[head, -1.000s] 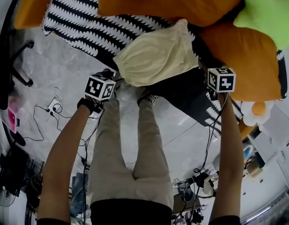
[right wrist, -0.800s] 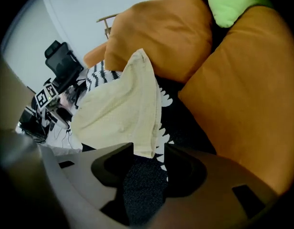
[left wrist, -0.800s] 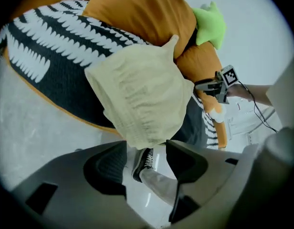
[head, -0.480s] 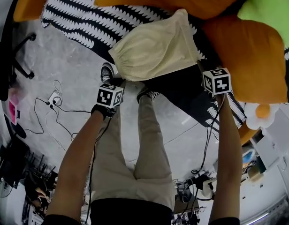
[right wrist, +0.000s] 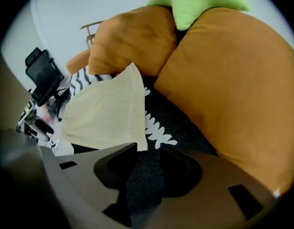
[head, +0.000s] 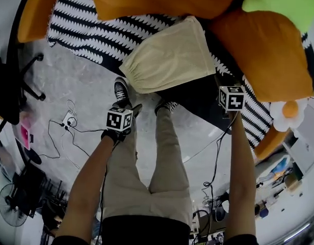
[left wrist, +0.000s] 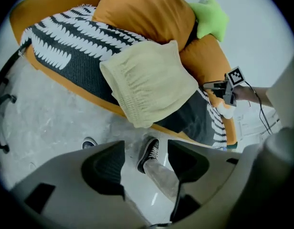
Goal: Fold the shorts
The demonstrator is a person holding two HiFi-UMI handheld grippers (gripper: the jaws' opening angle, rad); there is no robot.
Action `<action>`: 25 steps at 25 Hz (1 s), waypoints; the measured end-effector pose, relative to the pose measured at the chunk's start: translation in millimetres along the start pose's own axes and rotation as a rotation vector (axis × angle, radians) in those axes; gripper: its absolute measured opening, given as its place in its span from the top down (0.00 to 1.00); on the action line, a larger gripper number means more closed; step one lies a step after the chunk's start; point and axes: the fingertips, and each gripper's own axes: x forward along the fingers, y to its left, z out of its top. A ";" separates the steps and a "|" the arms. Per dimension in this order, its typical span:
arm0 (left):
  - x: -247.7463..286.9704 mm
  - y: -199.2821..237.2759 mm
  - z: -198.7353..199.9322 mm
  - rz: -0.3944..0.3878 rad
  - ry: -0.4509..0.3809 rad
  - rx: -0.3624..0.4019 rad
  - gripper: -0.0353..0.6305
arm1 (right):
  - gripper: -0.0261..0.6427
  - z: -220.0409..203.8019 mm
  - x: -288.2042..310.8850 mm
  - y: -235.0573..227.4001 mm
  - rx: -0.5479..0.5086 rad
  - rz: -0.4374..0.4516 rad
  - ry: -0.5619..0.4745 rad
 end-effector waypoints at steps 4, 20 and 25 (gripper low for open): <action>-33.9 7.1 25.9 0.009 0.003 0.184 0.51 | 0.73 -28.4 -30.7 17.9 0.244 -0.014 -0.059; -65.0 -25.8 236.1 0.035 0.117 0.503 0.49 | 0.65 -77.2 -48.4 149.2 1.394 0.081 -0.458; -25.3 -69.7 278.6 0.043 0.172 0.632 0.49 | 0.65 -68.7 -40.0 160.7 1.292 0.097 -0.397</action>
